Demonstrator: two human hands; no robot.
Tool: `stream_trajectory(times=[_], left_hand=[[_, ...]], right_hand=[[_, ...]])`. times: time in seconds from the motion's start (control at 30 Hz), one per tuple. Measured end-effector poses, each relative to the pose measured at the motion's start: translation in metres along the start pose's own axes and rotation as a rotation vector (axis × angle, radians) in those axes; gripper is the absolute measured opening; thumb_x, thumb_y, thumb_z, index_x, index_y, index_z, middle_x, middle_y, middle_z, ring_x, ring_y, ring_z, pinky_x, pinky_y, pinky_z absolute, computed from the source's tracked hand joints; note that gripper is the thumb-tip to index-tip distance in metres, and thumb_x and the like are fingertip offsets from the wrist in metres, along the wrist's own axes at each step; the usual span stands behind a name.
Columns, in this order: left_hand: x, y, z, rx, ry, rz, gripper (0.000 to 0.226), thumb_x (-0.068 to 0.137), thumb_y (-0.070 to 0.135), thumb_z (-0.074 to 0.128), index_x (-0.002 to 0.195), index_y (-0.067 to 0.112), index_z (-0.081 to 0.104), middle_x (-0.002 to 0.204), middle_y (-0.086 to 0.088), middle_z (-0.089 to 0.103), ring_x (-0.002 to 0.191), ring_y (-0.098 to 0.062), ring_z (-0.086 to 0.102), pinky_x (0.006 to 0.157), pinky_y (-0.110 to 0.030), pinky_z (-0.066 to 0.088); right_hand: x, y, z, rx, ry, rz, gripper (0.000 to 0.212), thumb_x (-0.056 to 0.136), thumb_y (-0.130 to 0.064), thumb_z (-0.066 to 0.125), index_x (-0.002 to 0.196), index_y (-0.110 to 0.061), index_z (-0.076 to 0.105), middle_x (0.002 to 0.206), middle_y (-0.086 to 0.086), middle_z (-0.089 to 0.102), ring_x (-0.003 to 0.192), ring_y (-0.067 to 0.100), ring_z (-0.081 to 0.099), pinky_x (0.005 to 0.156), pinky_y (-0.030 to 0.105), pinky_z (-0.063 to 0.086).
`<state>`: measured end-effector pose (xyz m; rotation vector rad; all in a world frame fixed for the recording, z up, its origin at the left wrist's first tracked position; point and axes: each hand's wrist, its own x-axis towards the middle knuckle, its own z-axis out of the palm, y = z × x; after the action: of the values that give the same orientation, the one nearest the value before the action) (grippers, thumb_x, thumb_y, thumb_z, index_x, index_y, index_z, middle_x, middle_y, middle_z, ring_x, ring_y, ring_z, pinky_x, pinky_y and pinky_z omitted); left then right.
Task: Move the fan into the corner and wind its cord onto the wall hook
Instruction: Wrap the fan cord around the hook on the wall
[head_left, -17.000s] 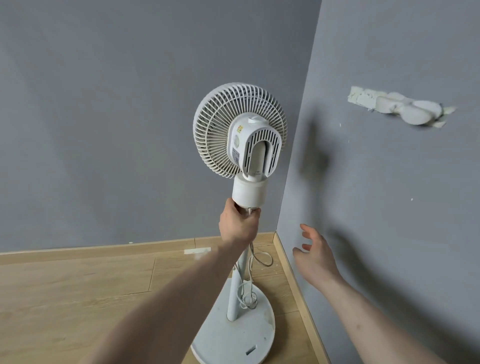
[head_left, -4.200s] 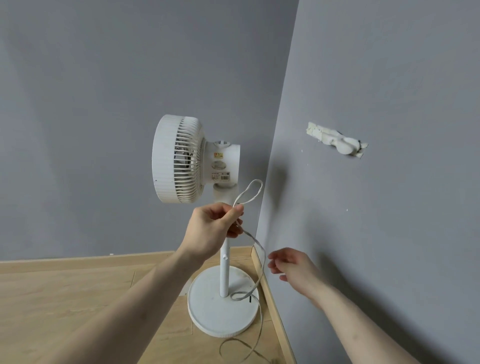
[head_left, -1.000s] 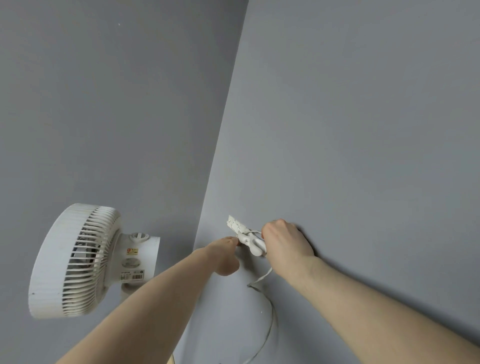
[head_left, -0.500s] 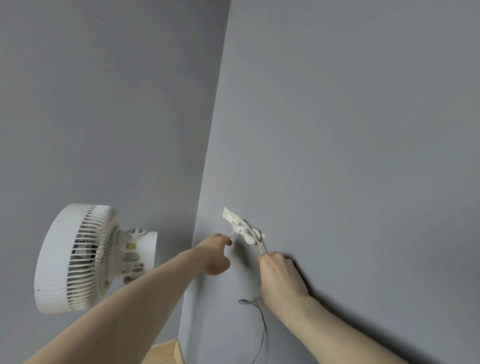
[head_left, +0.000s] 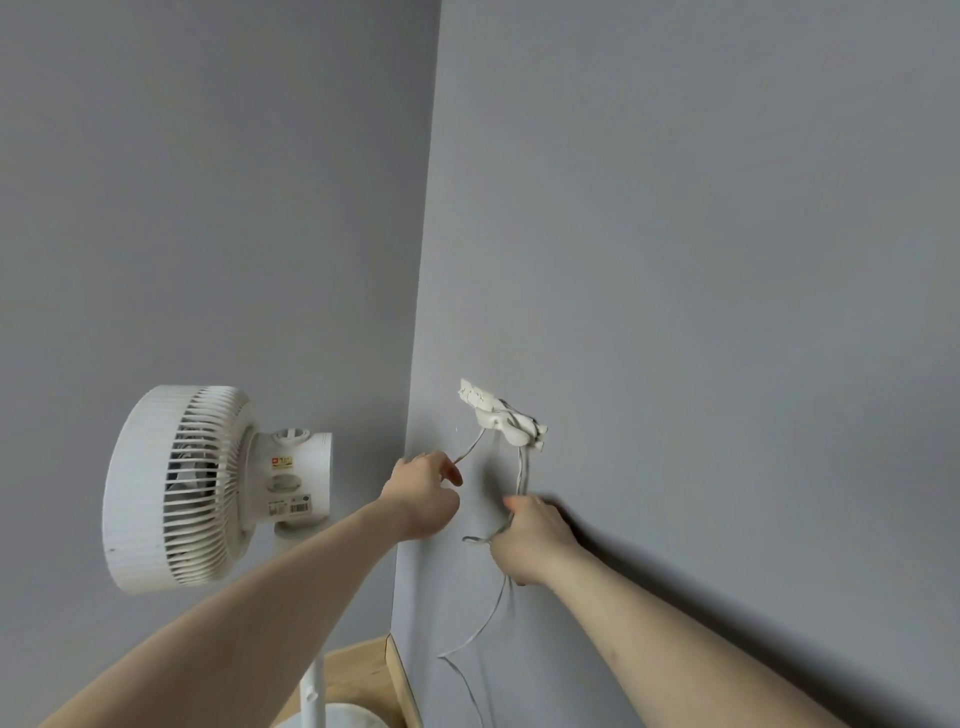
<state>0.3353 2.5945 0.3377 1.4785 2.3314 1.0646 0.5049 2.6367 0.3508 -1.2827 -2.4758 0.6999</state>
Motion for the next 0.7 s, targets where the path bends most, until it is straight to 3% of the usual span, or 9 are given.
stream_trajectory(times=[0.13, 0.3, 0.43, 0.53, 0.7], left_hand=[[-0.001, -0.012, 0.001, -0.179, 0.031, -0.056, 0.029, 0.083, 0.008, 0.044, 0.103, 0.022, 0.059, 0.116, 0.002, 0.063, 0.102, -0.020, 0.060, 0.075, -0.029, 0.049], [-0.005, -0.026, 0.011, -0.214, 0.046, -0.079, 0.029, 0.084, 0.005, 0.041, 0.100, 0.023, 0.057, 0.116, 0.001, 0.064, 0.105, -0.022, 0.060, 0.070, -0.030, 0.050], [-0.008, -0.031, 0.015, -0.127, 0.047, -0.046, 0.043, 0.083, 0.001, 0.034, 0.107, 0.019, 0.064, 0.116, -0.004, 0.064, 0.113, -0.026, 0.060, 0.089, -0.038, 0.055], [-0.012, -0.037, 0.017, -0.085, 0.048, -0.028, 0.045, 0.083, 0.001, 0.035, 0.109, 0.022, 0.066, 0.123, -0.003, 0.061, 0.117, -0.022, 0.058, 0.089, -0.033, 0.054], [-0.019, -0.045, 0.021, 0.007, 0.031, 0.003, 0.048, 0.078, -0.002, 0.041, 0.108, 0.025, 0.066, 0.130, -0.002, 0.059, 0.124, -0.022, 0.056, 0.098, -0.035, 0.049]], right_hand=[[0.010, 0.011, 0.021, 0.132, 0.027, -0.025, 0.061, 0.088, -0.013, 0.051, 0.149, -0.012, 0.046, 0.150, 0.004, 0.051, 0.136, 0.026, 0.050, 0.110, 0.032, 0.044], [0.010, 0.038, 0.076, 0.362, 0.178, -0.026, 0.048, 0.092, -0.013, 0.058, 0.140, -0.020, 0.056, 0.132, -0.007, 0.062, 0.125, 0.016, 0.056, 0.103, 0.028, 0.046], [0.004, 0.063, 0.117, 0.465, 0.307, -0.035, 0.038, 0.096, -0.009, 0.053, 0.128, -0.028, 0.059, 0.107, -0.018, 0.065, 0.096, 0.010, 0.065, 0.086, 0.026, 0.052], [-0.002, 0.078, 0.137, 0.447, 0.371, -0.045, 0.023, 0.097, -0.019, 0.055, 0.113, -0.035, 0.054, 0.097, -0.019, 0.064, 0.077, 0.004, 0.063, 0.070, 0.027, 0.051], [-0.003, 0.075, 0.147, 0.409, 0.431, -0.093, 0.021, 0.093, -0.019, 0.062, 0.109, -0.031, 0.054, 0.101, -0.024, 0.060, 0.083, 0.002, 0.062, 0.073, 0.026, 0.050]])
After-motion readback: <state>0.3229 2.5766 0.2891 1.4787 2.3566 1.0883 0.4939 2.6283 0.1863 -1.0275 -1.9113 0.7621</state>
